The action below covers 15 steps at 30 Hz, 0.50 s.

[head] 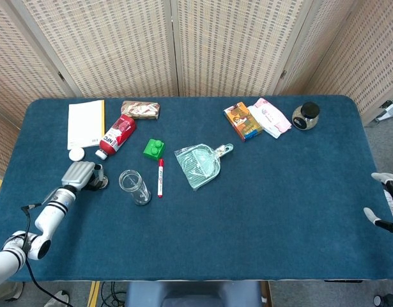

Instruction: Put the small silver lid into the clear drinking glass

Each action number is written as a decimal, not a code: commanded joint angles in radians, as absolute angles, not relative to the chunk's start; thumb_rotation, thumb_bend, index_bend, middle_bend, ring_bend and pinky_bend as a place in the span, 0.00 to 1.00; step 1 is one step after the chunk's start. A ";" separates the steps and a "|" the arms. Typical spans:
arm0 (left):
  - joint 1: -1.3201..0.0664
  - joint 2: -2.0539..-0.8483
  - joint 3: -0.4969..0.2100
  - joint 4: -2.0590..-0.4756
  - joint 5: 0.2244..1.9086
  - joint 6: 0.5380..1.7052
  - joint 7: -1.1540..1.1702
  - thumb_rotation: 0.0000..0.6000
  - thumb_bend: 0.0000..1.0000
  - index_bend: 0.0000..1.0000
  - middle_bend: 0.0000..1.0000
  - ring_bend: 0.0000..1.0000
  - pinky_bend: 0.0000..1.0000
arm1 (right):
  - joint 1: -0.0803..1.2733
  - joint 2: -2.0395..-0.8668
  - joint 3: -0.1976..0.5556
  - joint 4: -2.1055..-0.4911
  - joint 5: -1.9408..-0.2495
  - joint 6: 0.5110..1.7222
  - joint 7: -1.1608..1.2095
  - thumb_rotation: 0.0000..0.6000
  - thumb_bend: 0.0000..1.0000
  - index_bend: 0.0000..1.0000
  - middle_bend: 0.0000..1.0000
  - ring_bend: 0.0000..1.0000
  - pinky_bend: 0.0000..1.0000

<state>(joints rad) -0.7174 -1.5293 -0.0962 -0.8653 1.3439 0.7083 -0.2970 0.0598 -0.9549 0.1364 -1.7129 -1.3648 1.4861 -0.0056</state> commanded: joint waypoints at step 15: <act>-0.711 -1.354 -0.143 -1.069 1.325 0.783 -0.244 1.00 0.45 0.66 1.00 1.00 1.00 | 0.059 -0.959 0.137 -1.710 -1.373 1.490 0.003 1.00 0.16 0.26 0.26 0.20 0.33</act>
